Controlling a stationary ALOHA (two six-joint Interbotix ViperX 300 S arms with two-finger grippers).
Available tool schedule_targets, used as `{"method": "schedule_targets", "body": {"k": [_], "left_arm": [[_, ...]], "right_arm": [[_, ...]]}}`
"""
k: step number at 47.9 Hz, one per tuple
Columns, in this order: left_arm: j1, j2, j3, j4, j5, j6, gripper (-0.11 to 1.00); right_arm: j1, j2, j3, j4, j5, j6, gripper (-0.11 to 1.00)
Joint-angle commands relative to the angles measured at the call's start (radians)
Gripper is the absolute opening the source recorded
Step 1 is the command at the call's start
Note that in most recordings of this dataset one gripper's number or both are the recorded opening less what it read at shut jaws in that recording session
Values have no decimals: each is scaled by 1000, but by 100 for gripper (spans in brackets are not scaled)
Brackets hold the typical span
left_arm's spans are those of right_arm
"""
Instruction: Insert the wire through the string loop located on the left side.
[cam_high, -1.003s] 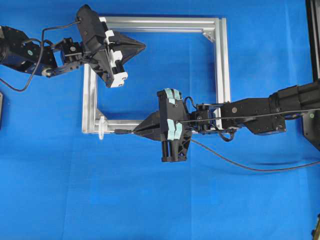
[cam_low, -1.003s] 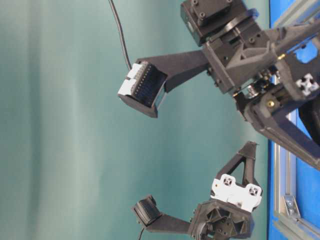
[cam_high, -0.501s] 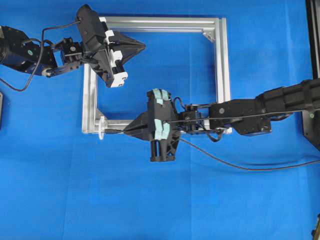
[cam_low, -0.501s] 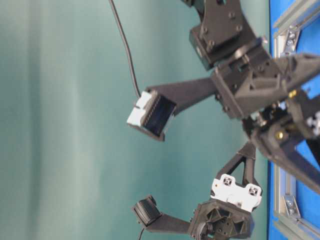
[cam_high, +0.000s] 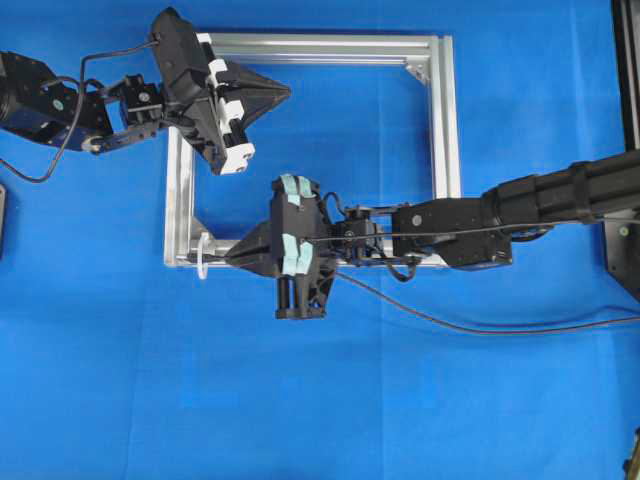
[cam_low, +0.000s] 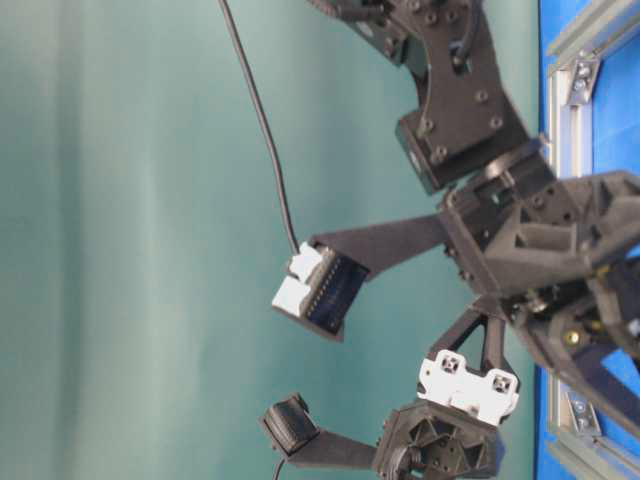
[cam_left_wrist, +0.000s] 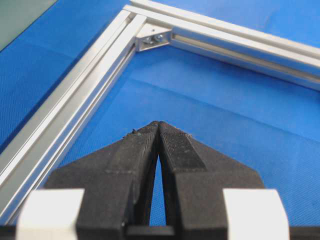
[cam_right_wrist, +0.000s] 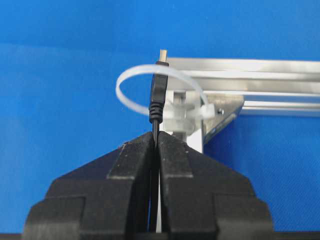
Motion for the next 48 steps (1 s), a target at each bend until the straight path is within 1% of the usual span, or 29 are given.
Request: {"method": "schedule_targets", "body": {"k": [1,30,39,48], "left_arm": [[2,-29,-5,3,-5,-2,0],[-2,-54,20,3,-6,-2,0],[-3,-117,100,3,-14,-5,0],[-17,-236,216,3,-14,-6,0]], "right_arm": [[-6,-12,-35,2,-3,2,-4],[-6,-2,-57,0,-2,2,-4],[-5,-2,-52,2,-2,2,-4],[-6,-2,-51,0,-2,2,-4]]}}
